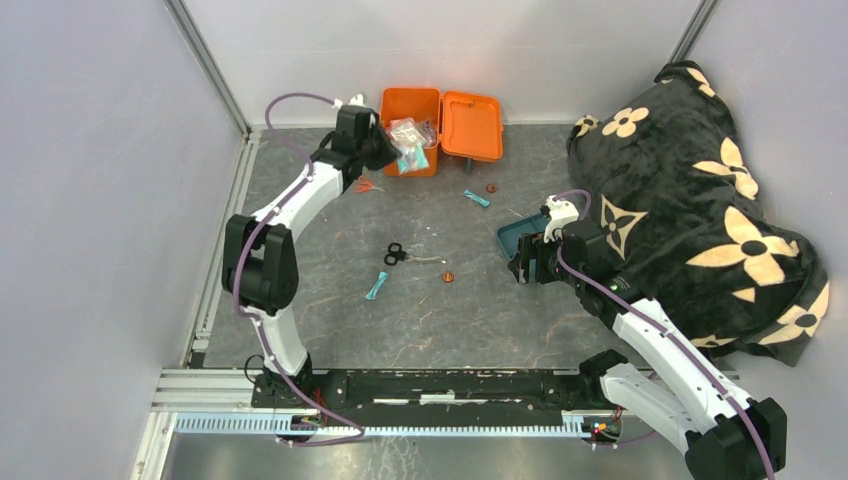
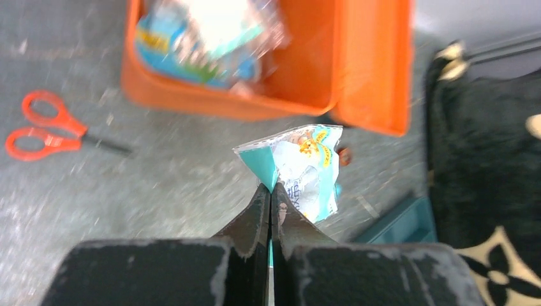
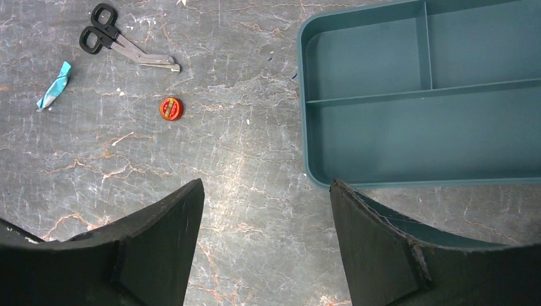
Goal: Organize the medicine kit
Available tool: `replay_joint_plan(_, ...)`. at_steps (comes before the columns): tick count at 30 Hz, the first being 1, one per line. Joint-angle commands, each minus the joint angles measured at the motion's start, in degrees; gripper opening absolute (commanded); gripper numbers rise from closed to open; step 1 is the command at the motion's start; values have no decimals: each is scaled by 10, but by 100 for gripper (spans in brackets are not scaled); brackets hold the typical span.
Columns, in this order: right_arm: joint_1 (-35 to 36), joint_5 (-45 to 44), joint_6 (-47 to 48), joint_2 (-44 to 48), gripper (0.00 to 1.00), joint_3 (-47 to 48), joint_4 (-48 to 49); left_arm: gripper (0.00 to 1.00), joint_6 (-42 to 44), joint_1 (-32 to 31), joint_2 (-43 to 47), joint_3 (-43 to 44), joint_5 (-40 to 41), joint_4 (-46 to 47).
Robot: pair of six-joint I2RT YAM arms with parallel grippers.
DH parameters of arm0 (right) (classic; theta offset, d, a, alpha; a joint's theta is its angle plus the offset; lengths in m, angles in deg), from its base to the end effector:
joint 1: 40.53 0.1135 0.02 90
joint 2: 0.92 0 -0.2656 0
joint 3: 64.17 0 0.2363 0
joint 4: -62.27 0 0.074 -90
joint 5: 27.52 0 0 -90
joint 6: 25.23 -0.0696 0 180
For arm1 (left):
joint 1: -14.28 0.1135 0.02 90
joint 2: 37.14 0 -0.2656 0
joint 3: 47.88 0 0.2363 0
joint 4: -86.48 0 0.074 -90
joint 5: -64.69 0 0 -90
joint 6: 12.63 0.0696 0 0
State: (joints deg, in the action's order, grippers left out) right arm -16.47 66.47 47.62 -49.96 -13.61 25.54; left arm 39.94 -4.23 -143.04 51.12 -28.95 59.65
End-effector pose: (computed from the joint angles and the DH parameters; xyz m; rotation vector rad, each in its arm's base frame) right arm 0.1800 0.0857 0.2376 -0.1741 2.2181 0.4782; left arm 0.4222 -0.1460 0.2609 -0.3286 2.2024 -0.6209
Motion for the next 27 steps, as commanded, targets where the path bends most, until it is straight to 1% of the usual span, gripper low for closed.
replay_joint_plan(1, 1, -6, -1, 9, 79, 1, -2, 2, 16, -2, -41, 120, -30, 15)
replay_joint_plan(4, 2, -12, -1, 15, 79, 3, -9, 2, 9, 7, -101, 213, -39, 12)
replay_joint_plan(7, 2, -22, 0, 22, 79, 8, -19, 3, -1, 17, -157, 280, -52, 10)
replay_joint_plan(9, 1, -26, 1, 27, 79, 10, -23, 15, -4, 23, -187, 323, -52, 10)
replay_joint_plan(10, 2, -27, 1, 29, 79, 11, -26, 23, -6, 27, -199, 336, -52, 11)
replay_joint_plan(11, 2, -29, 1, 31, 79, 11, -28, 27, -10, 31, -209, 345, -54, 13)
replay_joint_plan(13, 2, -32, 2, 34, 79, 11, -32, 39, -19, 42, -220, 353, -63, 16)
replay_joint_plan(16, 1, -35, 2, 37, 79, 11, -36, 45, -24, 52, -205, 341, -74, 17)
replay_joint_plan(19, 2, -36, 2, 39, 79, 10, -35, 48, -8, 53, -154, 296, -67, 16)
replay_joint_plan(21, 2, -36, 4, 40, 79, 11, -31, 50, 1, 53, -110, 258, -59, 11)
replay_joint_plan(23, 1, -46, 5, 43, 79, 11, -27, 50, 9, 53, -58, 201, -49, 7)
replay_joint_plan(27, 1, -51, 5, 45, 79, 12, -18, 51, 30, 53, 36, 108, -24, -22)
